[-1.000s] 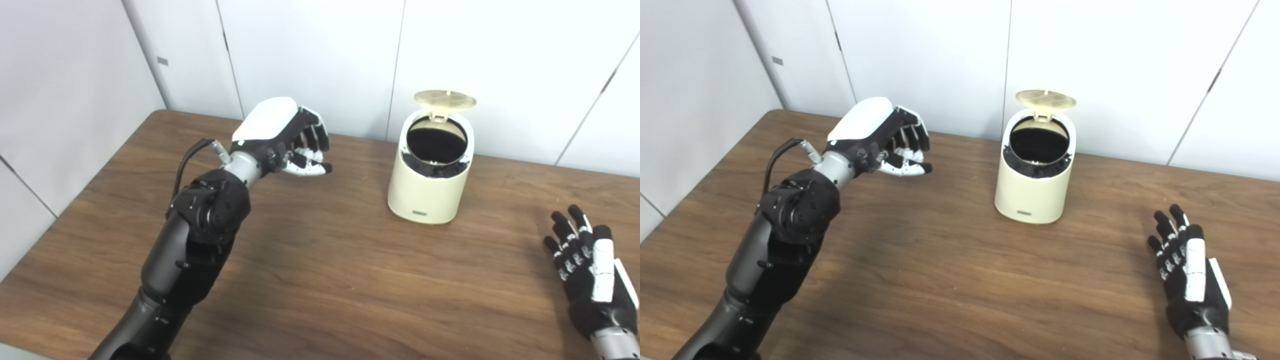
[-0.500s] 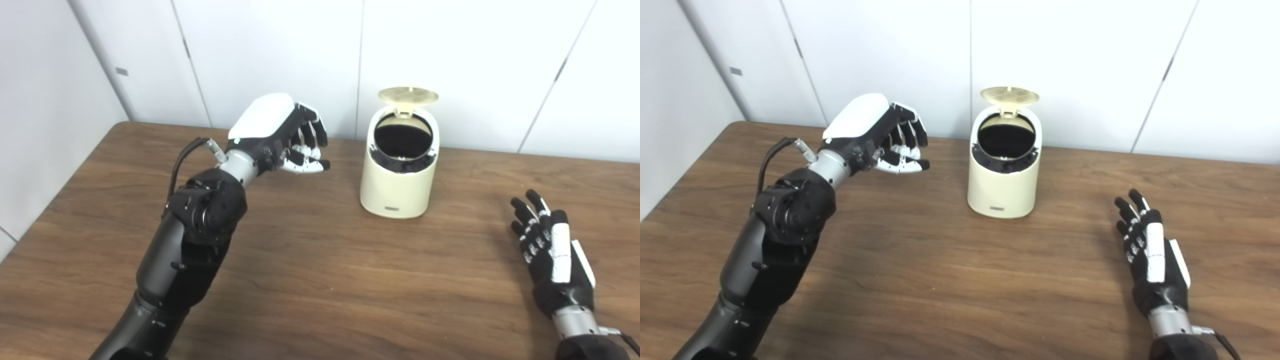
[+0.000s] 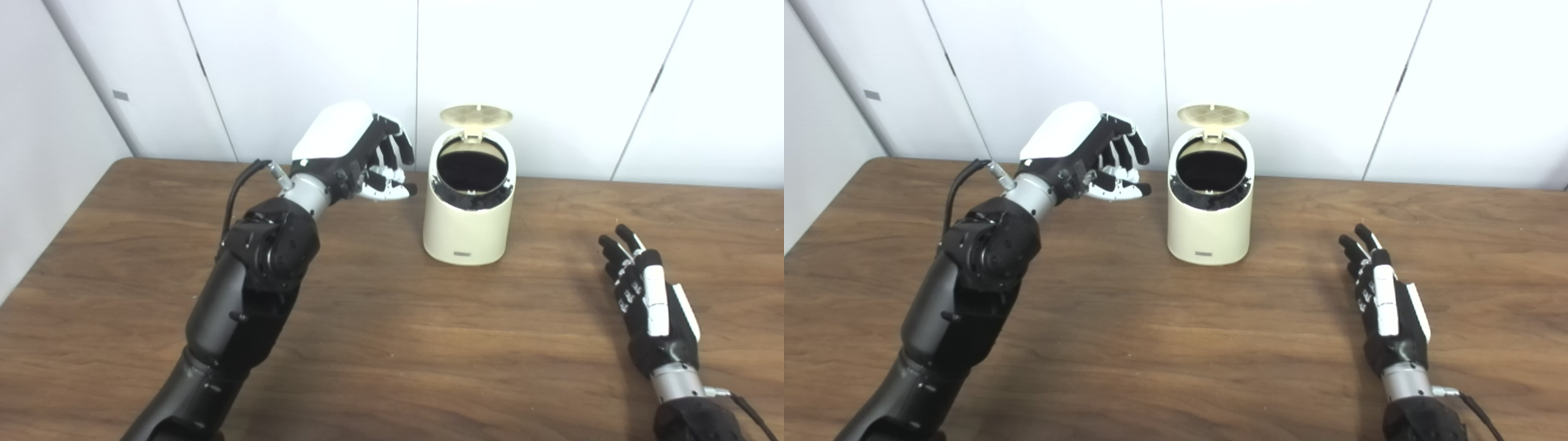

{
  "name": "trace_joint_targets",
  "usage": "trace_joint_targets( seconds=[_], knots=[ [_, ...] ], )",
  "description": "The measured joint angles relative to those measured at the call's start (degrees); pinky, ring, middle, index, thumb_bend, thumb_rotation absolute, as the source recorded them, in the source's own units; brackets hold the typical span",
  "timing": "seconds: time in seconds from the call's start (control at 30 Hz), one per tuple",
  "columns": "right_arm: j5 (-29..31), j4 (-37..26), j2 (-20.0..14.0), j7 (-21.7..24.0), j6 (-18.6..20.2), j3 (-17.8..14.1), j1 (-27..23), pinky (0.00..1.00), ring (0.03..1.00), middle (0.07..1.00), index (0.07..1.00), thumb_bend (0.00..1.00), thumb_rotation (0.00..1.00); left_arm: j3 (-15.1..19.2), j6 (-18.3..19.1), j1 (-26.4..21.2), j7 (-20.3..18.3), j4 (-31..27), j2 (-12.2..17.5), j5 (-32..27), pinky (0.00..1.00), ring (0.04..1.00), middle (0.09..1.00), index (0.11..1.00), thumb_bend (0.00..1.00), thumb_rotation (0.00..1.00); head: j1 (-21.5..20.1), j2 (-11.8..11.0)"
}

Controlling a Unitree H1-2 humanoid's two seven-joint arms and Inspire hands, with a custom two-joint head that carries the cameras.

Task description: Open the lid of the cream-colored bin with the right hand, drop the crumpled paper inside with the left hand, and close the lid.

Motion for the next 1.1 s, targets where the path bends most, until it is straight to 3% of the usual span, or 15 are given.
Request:
trace_joint_targets(
  seconds=[0.23, 0.67, 1.1],
  knots=[
    [0.0, 0.6, 0.8, -0.7, -0.5, 0.0, -0.3, 1.0, 0.939, 0.877, 0.908, 0.51, 0.93, -0.6, -2.7, -1.3, 3.1, 3.6, -0.5, -0.9, 0.31, 0.362, 0.439, 0.513, 0.46, 0.0, -0.6, -0.5],
    [0.0, 1.1, 1.0, -0.6, -0.9, -0.1, -0.7, 1.0, 0.938, 0.881, 0.921, 0.5, 0.95, -2.5, -3.5, -4.2, 8.3, 9.5, -4.0, -0.8, 0.33, 0.358, 0.443, 0.535, 0.46, 0.0, -0.9, -1.1],
    [-0.1, 1.2, 0.9, -0.6, -0.9, 0.2, -0.9, 1.0, 0.961, 0.893, 0.918, 0.52, 0.99, -4.1, -5.5, -6.0, 13.0, 13.8, -6.6, -0.8, 0.32, 0.354, 0.437, 0.496, 0.47, 0.0, -1.1, -1.1]
  ],
)
